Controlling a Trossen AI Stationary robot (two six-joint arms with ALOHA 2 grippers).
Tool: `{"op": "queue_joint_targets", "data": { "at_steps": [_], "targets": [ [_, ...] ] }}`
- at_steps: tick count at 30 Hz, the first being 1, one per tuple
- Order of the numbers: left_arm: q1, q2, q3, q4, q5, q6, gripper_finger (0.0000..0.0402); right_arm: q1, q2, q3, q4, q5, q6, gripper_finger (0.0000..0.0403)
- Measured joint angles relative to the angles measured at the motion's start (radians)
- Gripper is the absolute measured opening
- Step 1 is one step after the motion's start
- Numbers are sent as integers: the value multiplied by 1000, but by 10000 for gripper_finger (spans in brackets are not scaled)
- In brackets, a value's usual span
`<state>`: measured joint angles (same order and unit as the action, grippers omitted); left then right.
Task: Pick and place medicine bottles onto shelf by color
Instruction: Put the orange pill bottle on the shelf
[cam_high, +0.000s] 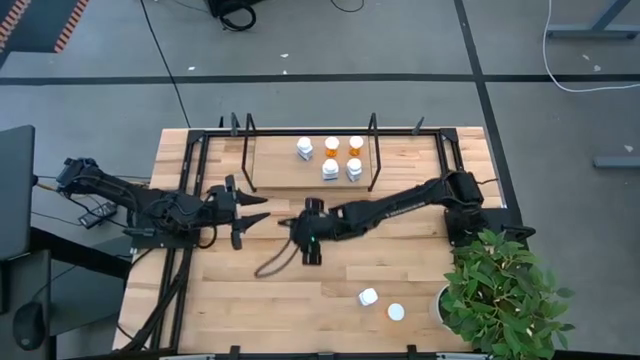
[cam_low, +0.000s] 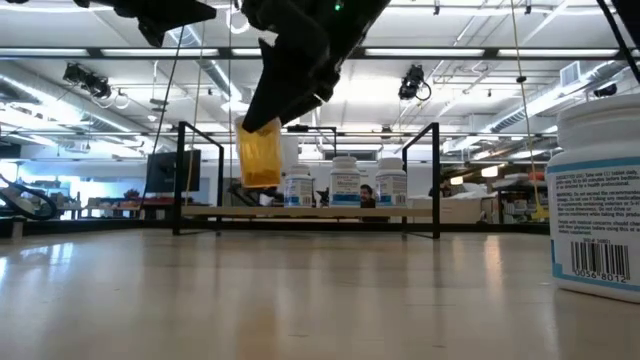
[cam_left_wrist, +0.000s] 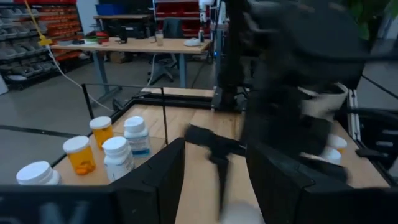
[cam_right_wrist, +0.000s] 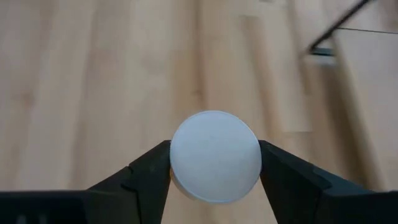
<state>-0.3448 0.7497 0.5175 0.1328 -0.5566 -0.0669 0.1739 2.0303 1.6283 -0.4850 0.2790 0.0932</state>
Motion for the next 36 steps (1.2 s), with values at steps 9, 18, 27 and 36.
{"op": "queue_joint_targets", "data": {
  "at_steps": [9,18,27,36],
  "targets": [
    [-40,-12,0,-8,0,1,173,-181,-11,0,24,-16,-65,232],
    [-69,-12,0,-11,0,11,174,-339,-11,0,78,-88,-71,232],
    [-81,-12,0,-11,2,0,173,-397,-11,-22,148,-105,-60,232],
    [-81,-11,-1,-12,1,-26,172,-422,-14,-169,316,-114,-19,232]
  ]
}}
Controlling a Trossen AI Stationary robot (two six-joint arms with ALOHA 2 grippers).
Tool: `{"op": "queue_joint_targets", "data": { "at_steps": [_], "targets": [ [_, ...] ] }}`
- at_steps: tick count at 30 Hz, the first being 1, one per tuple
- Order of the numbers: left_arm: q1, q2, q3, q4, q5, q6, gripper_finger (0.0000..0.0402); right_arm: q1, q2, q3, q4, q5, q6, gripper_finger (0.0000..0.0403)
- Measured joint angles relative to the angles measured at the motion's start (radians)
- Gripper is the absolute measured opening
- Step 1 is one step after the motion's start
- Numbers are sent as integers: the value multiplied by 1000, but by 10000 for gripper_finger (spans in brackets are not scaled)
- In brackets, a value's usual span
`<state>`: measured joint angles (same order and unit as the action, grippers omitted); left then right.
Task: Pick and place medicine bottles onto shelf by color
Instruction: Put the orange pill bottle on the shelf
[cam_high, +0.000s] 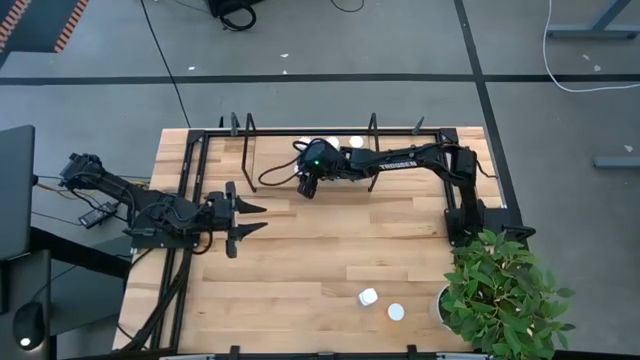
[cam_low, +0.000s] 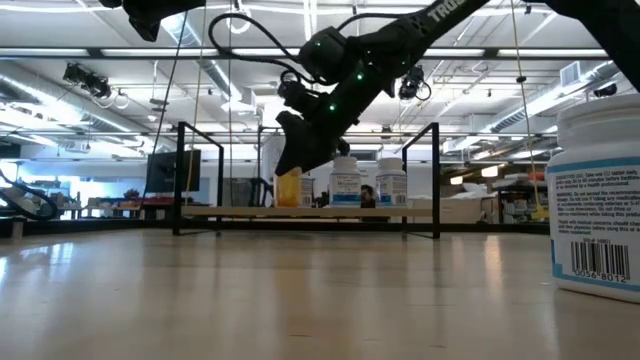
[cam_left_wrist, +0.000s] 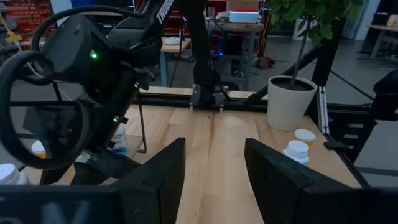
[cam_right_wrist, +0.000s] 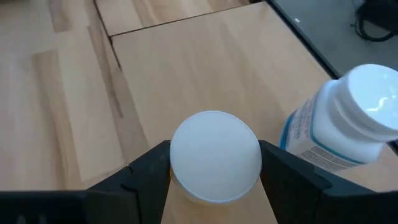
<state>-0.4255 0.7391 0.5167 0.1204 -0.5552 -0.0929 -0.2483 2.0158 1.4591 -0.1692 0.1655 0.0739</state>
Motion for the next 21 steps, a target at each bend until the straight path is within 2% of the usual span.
{"op": "queue_joint_targets", "data": {
  "at_steps": [21],
  "targets": [
    [1,0,0,-1,-2,9,173,-22,-60,0,-85,-10,4,235]
  ]
}}
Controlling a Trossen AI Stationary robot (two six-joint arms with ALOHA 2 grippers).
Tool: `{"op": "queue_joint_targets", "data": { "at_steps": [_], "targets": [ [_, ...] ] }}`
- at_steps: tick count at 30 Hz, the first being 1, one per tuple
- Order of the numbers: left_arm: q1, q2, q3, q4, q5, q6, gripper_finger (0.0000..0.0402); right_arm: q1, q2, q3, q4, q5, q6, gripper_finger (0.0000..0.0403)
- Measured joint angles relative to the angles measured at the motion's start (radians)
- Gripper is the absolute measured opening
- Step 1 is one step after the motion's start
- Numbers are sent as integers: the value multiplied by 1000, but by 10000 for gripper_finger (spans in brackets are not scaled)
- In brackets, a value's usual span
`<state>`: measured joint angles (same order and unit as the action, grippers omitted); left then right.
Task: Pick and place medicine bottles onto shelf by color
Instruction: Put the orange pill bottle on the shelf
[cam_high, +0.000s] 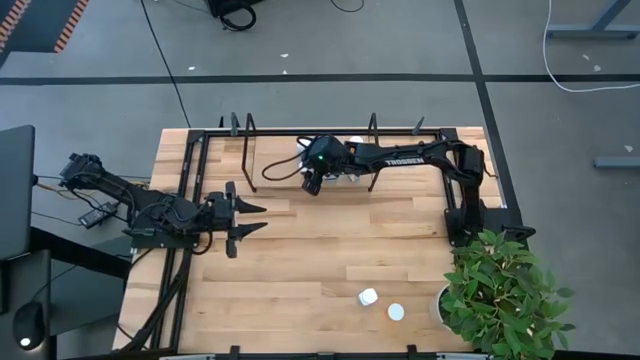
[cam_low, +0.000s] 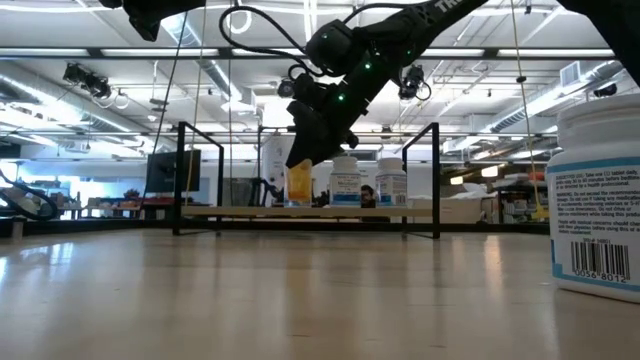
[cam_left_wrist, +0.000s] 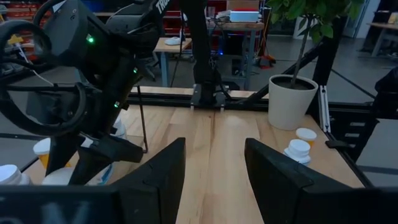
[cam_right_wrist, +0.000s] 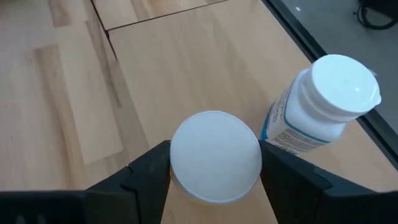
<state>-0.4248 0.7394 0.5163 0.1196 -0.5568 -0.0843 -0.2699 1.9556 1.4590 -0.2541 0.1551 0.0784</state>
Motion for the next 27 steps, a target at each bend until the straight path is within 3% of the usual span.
{"op": "queue_joint_targets", "data": {
  "at_steps": [27],
  "targets": [
    [0,0,0,0,0,2,173,14,9,-10,39,20,106,235]
  ]
}}
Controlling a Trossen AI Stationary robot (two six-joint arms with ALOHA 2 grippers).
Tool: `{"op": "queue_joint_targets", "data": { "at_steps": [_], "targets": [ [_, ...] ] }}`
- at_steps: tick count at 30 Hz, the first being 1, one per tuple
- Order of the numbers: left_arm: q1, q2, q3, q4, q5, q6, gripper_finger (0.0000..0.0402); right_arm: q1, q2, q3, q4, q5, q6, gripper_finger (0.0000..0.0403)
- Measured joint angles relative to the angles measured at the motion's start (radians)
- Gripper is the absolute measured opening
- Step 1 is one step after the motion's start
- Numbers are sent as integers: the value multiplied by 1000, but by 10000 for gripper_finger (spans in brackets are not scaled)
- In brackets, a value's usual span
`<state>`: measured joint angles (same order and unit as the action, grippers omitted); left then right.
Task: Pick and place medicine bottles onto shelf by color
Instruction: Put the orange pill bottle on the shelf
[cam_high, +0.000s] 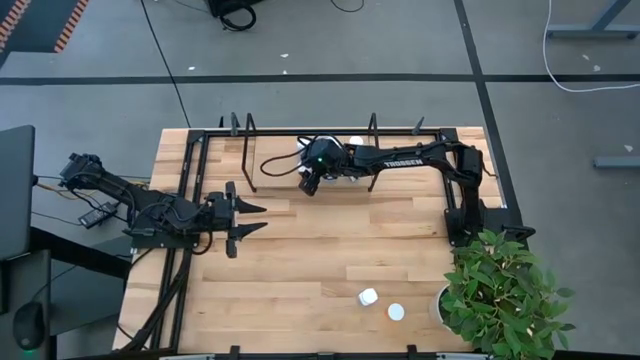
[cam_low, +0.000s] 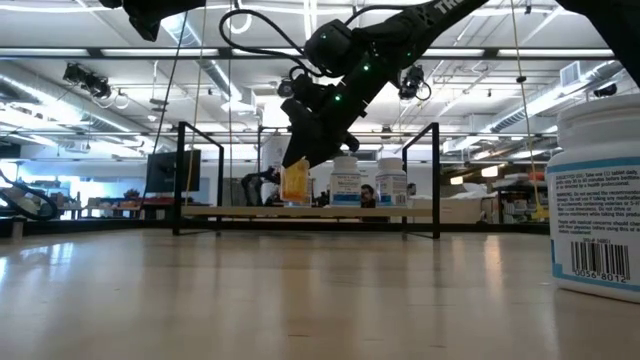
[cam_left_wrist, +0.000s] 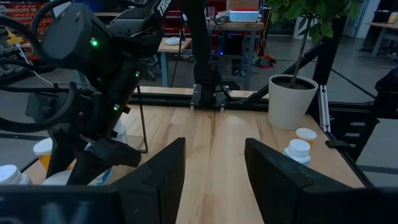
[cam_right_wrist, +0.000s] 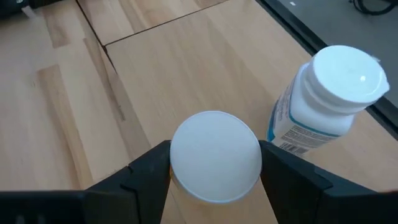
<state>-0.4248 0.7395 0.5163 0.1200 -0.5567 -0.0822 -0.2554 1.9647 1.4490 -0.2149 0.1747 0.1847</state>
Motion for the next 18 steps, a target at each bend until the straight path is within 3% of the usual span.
{"op": "queue_joint_targets", "data": {
  "at_steps": [18],
  "targets": [
    [1,0,0,0,0,0,174,14,6,-14,20,16,0,235]
  ]
}}
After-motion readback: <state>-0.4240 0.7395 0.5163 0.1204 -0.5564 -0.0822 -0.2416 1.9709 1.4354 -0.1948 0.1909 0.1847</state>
